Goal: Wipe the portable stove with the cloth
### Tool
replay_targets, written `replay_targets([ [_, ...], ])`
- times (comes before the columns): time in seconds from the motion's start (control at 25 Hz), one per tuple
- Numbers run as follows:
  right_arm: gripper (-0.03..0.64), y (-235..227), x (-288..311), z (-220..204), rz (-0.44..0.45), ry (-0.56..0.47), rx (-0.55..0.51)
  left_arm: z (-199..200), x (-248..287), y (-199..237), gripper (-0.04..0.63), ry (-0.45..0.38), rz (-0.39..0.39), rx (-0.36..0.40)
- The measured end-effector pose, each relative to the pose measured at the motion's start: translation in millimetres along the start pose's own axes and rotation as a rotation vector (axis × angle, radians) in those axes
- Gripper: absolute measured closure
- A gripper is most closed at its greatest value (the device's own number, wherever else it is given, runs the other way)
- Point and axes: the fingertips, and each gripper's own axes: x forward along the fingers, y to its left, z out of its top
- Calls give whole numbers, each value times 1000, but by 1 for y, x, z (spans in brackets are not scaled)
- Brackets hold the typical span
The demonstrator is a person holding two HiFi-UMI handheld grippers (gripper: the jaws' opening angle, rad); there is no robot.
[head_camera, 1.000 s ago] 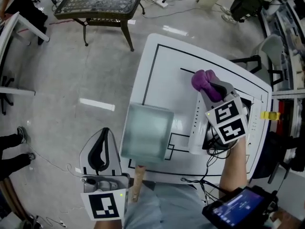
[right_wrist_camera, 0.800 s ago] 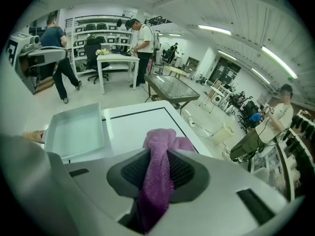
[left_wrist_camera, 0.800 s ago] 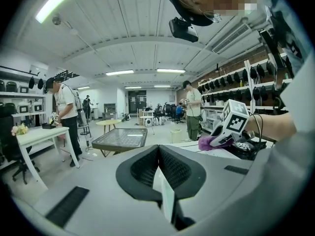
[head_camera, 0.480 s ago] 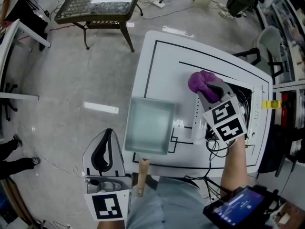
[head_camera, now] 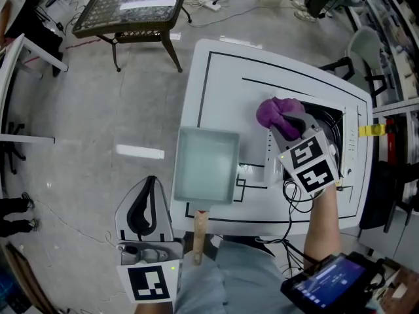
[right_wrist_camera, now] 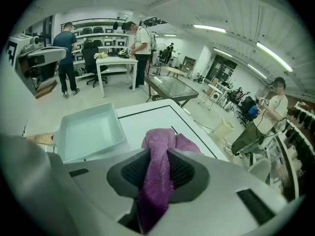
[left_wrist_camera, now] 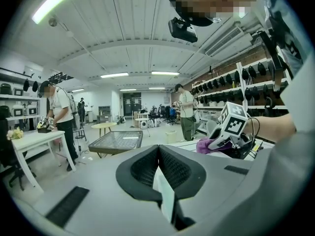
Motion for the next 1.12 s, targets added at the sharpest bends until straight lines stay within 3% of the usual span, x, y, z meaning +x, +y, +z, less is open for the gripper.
replay_targets([
  [0.76,508,26,-28,-22,-25,-29,20,1,-30,-11,577,-31,-35,32],
  [1.12,508,41,-49,5,-86,-127,-13,1,-48,2,577,-46,-50,40],
])
